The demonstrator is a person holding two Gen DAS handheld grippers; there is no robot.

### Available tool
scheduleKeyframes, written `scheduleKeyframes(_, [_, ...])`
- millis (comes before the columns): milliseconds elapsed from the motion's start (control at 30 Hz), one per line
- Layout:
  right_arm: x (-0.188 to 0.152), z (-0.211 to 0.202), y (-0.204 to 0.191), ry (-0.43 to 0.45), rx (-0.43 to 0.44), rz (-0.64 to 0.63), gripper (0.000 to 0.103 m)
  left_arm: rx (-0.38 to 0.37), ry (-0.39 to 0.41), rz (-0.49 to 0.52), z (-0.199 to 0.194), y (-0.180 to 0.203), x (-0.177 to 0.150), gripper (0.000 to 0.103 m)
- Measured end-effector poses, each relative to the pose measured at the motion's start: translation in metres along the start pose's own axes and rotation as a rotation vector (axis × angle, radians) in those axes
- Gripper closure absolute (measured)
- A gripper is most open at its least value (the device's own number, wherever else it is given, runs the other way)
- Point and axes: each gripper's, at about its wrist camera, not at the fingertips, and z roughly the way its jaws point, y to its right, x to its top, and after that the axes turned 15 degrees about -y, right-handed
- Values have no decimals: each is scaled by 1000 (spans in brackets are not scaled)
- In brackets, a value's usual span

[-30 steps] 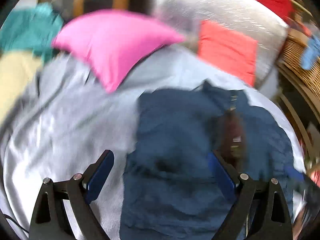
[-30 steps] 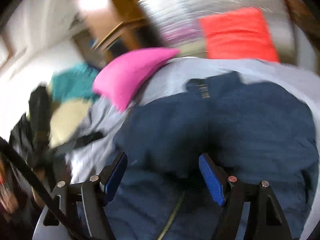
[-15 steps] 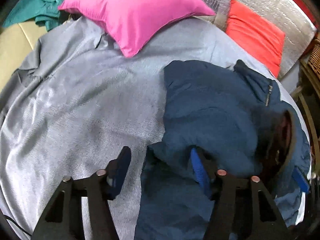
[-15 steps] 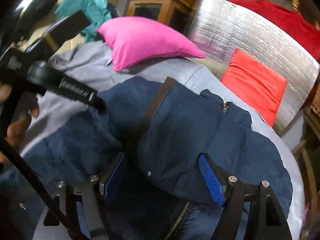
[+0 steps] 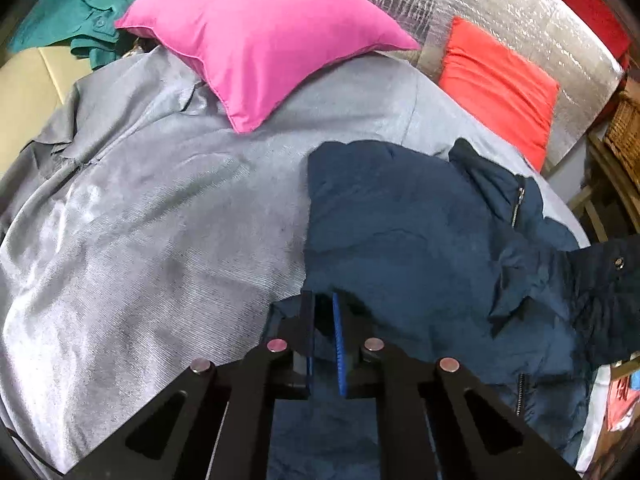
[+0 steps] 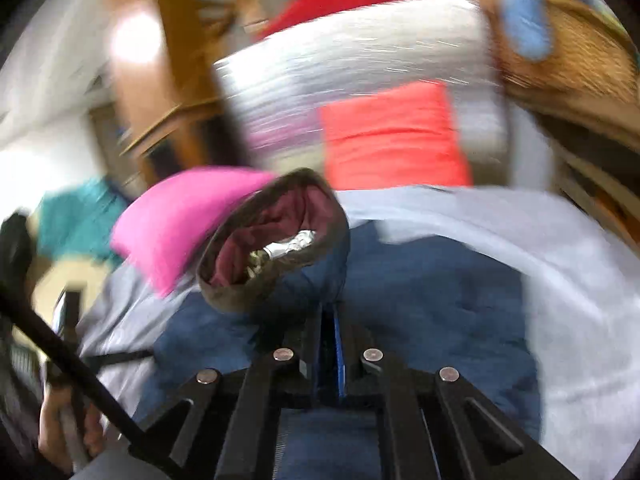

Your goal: Fold large clothes

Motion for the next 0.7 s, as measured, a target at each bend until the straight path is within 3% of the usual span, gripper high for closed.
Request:
scheduleKeyframes(167, [-12, 31, 75, -117, 72, 307, 93, 8, -16, 11, 5, 2, 0, 90])
scheduleKeyframes(267, [-20, 34, 84, -169, 150, 366, 93, 5, -15, -4, 4, 0, 0, 60])
scheduleKeyframes(300, [-22, 31, 82, -174, 139, 358, 91, 4, -3, -3, 1, -1, 0, 49])
scheduleKeyframes(333, [-27, 25, 80, -181, 118, 353, 84, 3, 6, -2, -2, -1, -1, 47])
scheduleKeyframes(400, [-36, 18, 80, -184, 101, 368, 63, -9, 18, -2, -6, 0, -2, 44])
scheduleKeyframes(433, [-43, 13, 81, -178, 109, 374, 46, -13, 22, 0, -6, 0, -2, 43])
scheduleKeyframes(600, [-44, 4, 91, -139, 238, 390, 44, 19, -11, 24, 5, 4, -3, 44])
scheduleKeyframes(700, [-46, 8, 95, -146, 309, 413, 44, 13, -16, 15, 8, 3, -1, 53])
